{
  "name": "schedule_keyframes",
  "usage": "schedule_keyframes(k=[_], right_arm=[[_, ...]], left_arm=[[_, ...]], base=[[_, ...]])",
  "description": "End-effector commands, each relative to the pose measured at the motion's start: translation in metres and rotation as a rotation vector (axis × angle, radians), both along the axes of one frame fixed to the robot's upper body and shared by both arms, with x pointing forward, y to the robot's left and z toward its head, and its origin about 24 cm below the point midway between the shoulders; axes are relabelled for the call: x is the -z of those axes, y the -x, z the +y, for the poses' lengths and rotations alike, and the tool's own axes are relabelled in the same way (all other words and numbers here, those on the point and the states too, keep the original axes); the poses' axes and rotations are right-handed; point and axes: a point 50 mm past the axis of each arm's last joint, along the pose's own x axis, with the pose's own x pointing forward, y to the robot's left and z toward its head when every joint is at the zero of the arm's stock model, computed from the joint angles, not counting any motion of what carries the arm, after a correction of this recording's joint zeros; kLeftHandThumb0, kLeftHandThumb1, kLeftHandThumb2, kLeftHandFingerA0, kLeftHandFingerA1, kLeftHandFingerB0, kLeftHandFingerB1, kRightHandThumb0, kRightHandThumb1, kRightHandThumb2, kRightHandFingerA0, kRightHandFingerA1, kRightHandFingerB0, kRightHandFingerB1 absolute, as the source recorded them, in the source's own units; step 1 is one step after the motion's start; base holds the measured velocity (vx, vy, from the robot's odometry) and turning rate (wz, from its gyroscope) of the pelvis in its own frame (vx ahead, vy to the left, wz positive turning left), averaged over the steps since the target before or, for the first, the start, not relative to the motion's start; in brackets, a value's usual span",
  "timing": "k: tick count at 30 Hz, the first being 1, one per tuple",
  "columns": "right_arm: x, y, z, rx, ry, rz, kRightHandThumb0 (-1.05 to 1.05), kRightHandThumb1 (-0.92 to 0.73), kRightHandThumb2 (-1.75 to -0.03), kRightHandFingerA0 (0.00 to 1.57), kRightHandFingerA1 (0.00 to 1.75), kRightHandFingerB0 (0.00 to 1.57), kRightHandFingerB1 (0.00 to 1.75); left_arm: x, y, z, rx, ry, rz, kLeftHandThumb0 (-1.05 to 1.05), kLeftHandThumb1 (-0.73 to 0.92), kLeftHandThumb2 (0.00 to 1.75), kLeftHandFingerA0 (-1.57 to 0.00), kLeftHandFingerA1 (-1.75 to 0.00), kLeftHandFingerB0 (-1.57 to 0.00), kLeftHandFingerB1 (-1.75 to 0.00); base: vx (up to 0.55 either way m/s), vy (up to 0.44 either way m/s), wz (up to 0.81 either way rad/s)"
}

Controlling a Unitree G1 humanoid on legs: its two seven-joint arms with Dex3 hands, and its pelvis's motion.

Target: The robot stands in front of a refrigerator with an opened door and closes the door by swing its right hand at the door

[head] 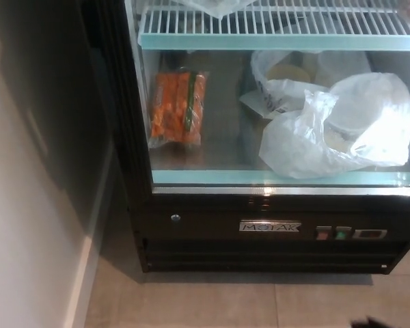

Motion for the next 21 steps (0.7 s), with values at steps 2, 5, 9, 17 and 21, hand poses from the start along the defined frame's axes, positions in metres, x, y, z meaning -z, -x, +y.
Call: schedule_keyframes(k=[2,5,9,17,21], right_arm=[[0.019,0.043,-0.041,0.331,0.016,0.161,-0.47,-0.56,-0.9,0.2,0.45,0.31,0.49],[0.016,0.038,-0.053,0.449,-0.021,0.165,-0.44,-0.71,-0.61,0.34,0.33,0.43,0.34],[0.016,0.037,-0.055,0.468,-0.023,0.176,-0.44,-0.71,-0.61,0.34,0.33,0.43,0.34],[0.02,0.043,-0.059,0.545,-0.042,0.275,-0.44,-0.71,-0.61,0.55,0.39,0.45,0.35],[0.024,0.052,-0.061,0.505,0.019,0.349,-0.45,-0.73,-0.62,0.54,0.38,0.45,0.35]], left_arm=[[-0.002,0.003,0.006,-0.01,-0.022,0.001,-0.42,0.72,0.62,-0.49,-0.38,-0.46,-0.37],[-0.001,0.001,0.004,-0.009,-0.019,-0.004,-0.41,0.74,0.62,-0.51,-0.39,-0.47,-0.37],[-0.002,0.0,0.004,-0.011,-0.017,-0.008,-0.41,0.74,0.62,-0.51,-0.39,-0.47,-0.37],[-0.003,-0.001,0.006,-0.013,-0.014,-0.008,-0.41,0.74,0.62,-0.5,-0.38,-0.48,-0.37],[-0.001,0.007,0.006,-0.009,-0.014,0.008,-0.41,0.74,0.62,-0.51,-0.38,-0.48,-0.37]], base=[[0.0,0.0,0.0],[0.0,0.0,0.0],[0.0,0.0,0.0],[0.0,0.0,0.0],[0.0,0.0,0.0]])
